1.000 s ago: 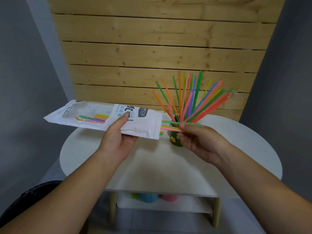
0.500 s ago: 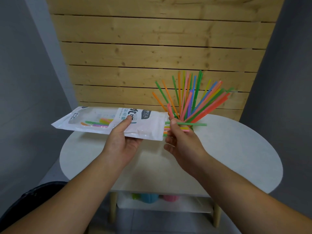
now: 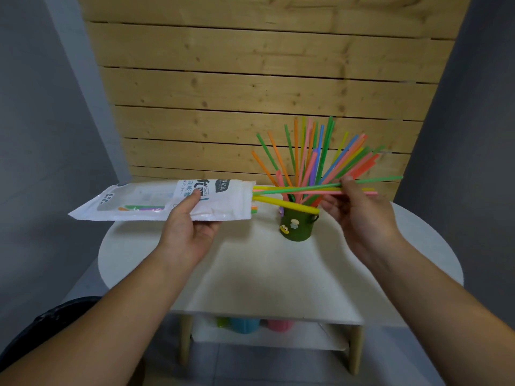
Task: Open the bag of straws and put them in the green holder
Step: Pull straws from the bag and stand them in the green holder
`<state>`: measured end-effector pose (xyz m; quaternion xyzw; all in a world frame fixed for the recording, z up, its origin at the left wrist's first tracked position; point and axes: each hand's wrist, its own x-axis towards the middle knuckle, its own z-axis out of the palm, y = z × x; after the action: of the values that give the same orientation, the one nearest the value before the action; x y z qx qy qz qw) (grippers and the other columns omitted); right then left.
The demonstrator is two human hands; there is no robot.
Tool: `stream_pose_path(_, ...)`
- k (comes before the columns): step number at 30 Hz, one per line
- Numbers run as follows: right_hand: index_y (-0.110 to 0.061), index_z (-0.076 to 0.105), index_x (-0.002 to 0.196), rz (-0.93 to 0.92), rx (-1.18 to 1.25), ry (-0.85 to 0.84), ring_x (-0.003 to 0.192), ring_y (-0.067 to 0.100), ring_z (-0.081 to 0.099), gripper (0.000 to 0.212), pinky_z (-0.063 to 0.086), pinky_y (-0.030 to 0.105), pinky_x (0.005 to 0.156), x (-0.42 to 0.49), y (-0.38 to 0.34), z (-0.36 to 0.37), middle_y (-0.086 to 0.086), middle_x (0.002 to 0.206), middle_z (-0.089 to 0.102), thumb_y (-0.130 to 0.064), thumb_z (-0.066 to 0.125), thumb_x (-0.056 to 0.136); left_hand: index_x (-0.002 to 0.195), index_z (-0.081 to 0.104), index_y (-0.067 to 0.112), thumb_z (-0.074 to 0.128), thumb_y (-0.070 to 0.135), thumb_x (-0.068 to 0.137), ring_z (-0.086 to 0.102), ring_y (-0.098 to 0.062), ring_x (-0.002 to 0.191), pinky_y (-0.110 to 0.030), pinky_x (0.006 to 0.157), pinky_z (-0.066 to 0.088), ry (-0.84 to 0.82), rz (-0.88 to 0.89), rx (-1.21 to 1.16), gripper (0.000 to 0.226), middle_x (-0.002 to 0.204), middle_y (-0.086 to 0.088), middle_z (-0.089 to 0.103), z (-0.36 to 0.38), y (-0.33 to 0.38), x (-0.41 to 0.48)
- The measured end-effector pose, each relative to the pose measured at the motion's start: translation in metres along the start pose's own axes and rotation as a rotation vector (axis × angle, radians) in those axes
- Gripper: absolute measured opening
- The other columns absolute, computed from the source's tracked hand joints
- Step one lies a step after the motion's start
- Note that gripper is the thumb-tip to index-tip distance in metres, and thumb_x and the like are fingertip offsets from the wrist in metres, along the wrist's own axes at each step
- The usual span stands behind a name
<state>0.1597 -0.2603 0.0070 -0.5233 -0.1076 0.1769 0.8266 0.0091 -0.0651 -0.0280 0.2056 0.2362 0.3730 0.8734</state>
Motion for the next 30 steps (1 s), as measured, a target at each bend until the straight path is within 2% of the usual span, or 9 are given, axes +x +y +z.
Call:
stream_pose_path(2, -0.01, 0.067, 0.089, 0.0, -0.005, 0.012, 0.061, 0.01, 0.068, 0.019, 0.062, 0.028, 0.074, 0.002, -0.005, -0.009, -0.003, 0.064, 0.073, -0.02, 0.056, 0.1, 0.122, 0.065, 0.01, 0.064, 0.005, 0.093, 0.077, -0.02, 0.087, -0.036, 0.065, 0.063, 0.005, 0.001, -0.003, 0.029, 0.097, -0.006, 0.08, -0.002, 0.001, 0.001)
stream_pose_path(5, -0.01, 0.068, 0.09, 0.026, -0.008, 0.01, 0.065, 0.011, 0.068, 0.018, 0.062, 0.028, 0.075, 0.003, -0.003, -0.017, -0.002, 0.066, 0.073, -0.019, 0.057, 0.1, 0.123, 0.065, 0.01, 0.064, 0.005, 0.093, 0.076, -0.02, 0.093, -0.038, 0.07, 0.064, 0.009, -0.003, -0.005, 0.03, 0.101, -0.006, 0.079, -0.003, -0.002, 0.003)
stream_pose_path(10, -0.007, 0.069, 0.094, 0.049, -0.038, 0.0, 0.063, 0.012, 0.07, 0.018, 0.063, 0.028, 0.073, 0.005, 0.003, -0.016, 0.004, 0.07, 0.074, -0.021, 0.058, 0.099, 0.117, 0.066, 0.01, 0.063, 0.004, 0.094, 0.077, -0.021, 0.092, -0.037, 0.066, 0.063, -0.002, -0.028, 0.008, 0.024, 0.099, -0.007, 0.079, -0.002, -0.01, 0.003)
stream_pose_path(16, -0.011, 0.069, 0.092, -0.002, -0.024, 0.033, 0.061, 0.009, 0.067, 0.018, 0.062, 0.025, 0.067, 0.01, -0.003, -0.018, -0.001, 0.068, 0.073, -0.022, 0.057, 0.1, 0.126, 0.064, 0.01, 0.063, 0.005, 0.094, 0.075, -0.023, 0.1, -0.041, 0.075, 0.063, 0.012, -0.015, 0.008, 0.032, 0.113, -0.008, 0.076, -0.005, -0.006, 0.007)
stream_pose_path(19, -0.012, 0.068, 0.092, -0.091, -0.085, 0.119, 0.06, 0.009, 0.066, 0.018, 0.058, 0.025, 0.062, 0.017, -0.008, -0.026, 0.0, 0.07, 0.07, -0.023, 0.057, 0.1, 0.128, 0.064, 0.009, 0.064, 0.005, 0.094, 0.075, -0.023, 0.1, -0.042, 0.075, 0.063, 0.032, -0.002, -0.003, 0.035, 0.114, -0.008, 0.076, -0.006, -0.003, 0.009)
stream_pose_path(24, -0.008, 0.068, 0.104, -0.239, -0.228, 0.208, 0.064, 0.013, 0.067, 0.022, 0.058, 0.027, 0.066, 0.025, -0.013, -0.038, 0.004, 0.078, 0.069, -0.026, 0.055, 0.1, 0.129, 0.063, 0.009, 0.064, 0.004, 0.093, 0.075, -0.024, 0.101, -0.044, 0.076, 0.063, 0.047, 0.002, -0.011, 0.036, 0.115, -0.009, 0.076, -0.009, -0.002, 0.011)
stream_pose_path(28, -0.007, 0.069, 0.099, -0.336, -0.337, 0.268, 0.062, 0.018, 0.064, 0.025, 0.057, 0.026, 0.062, 0.026, -0.019, -0.041, 0.006, 0.074, 0.067, -0.028, 0.054, 0.099, 0.127, 0.064, 0.009, 0.064, 0.003, 0.093, 0.075, -0.024, 0.099, -0.041, 0.07, 0.064, 0.046, -0.002, -0.014, 0.034, 0.114, -0.01, 0.076, -0.008, -0.004, 0.01)
stream_pose_path(30, -0.008, 0.068, 0.096, -0.399, -0.396, 0.29, 0.059, 0.019, 0.063, 0.026, 0.056, 0.026, 0.059, 0.024, -0.025, -0.04, 0.006, 0.072, 0.066, -0.029, 0.053, 0.099, 0.126, 0.064, 0.009, 0.064, 0.004, 0.093, 0.075, -0.024, 0.099, -0.042, 0.072, 0.064, 0.039, -0.003, -0.008, 0.033, 0.112, -0.009, 0.077, -0.008, -0.004, 0.01)
